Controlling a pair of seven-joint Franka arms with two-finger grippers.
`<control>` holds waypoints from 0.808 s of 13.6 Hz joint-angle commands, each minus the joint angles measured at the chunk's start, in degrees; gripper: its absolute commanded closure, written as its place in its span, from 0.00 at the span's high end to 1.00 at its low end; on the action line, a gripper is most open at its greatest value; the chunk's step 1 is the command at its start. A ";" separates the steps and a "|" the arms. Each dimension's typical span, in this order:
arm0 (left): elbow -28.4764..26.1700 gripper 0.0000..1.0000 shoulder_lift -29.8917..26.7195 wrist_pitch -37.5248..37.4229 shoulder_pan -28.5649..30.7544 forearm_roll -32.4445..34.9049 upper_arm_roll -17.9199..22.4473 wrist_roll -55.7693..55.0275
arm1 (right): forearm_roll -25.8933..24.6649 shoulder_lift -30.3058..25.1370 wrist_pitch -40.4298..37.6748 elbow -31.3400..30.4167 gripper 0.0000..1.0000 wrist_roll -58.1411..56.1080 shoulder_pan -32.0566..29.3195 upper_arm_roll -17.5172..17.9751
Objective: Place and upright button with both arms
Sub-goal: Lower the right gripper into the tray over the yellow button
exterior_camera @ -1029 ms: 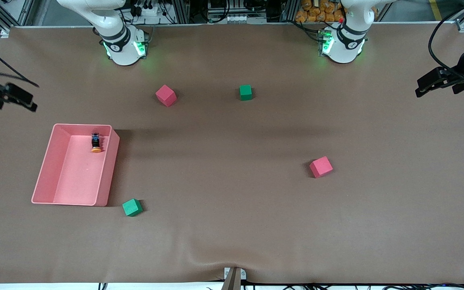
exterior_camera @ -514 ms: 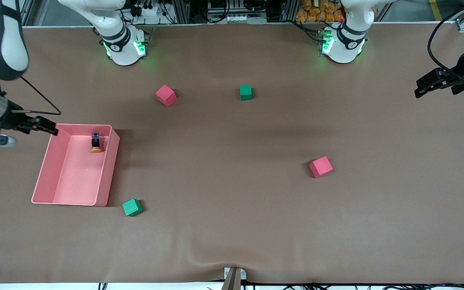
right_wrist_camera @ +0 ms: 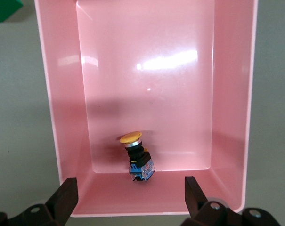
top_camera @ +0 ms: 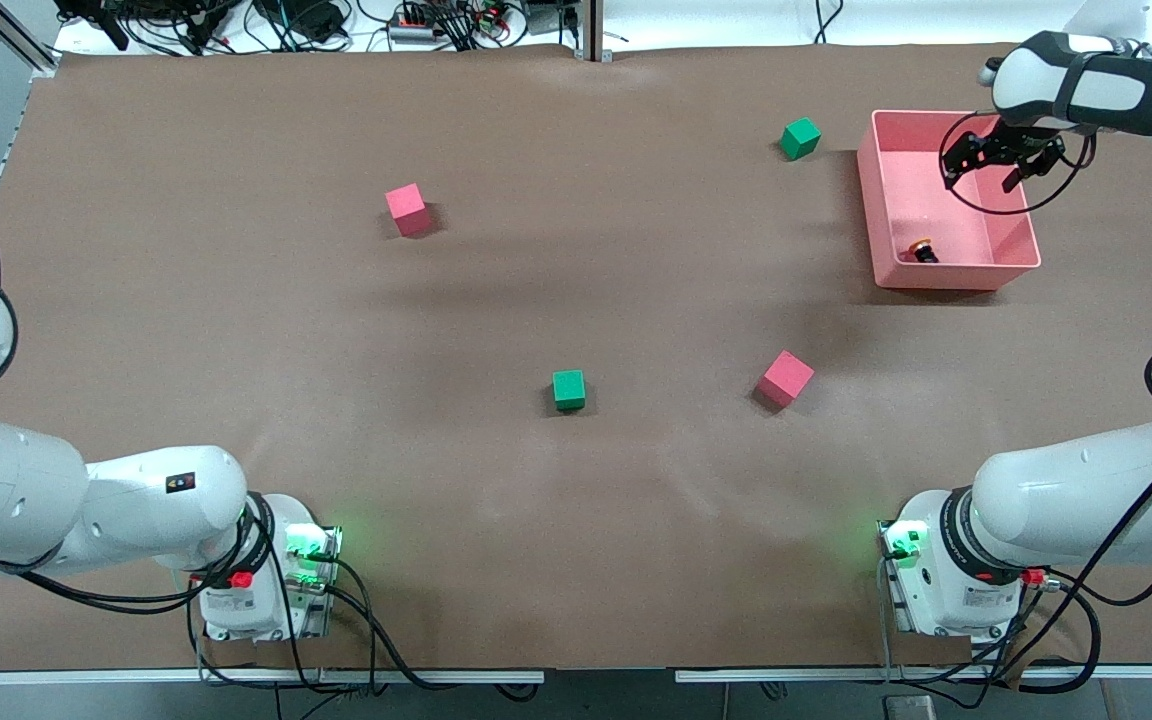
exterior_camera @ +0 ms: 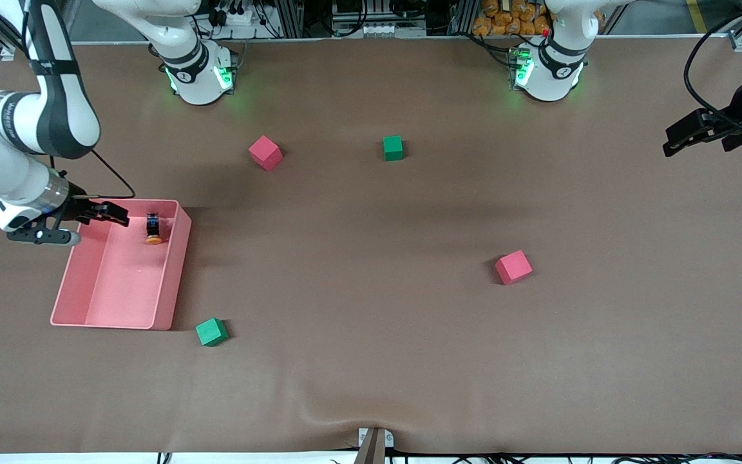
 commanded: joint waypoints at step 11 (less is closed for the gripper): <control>0.59 1.00 0.16 -0.04 0.50 -0.06 -0.41 0.09 | 0.09 12.32 11.39 -1.04 1.00 -9.78 -5.30 0.65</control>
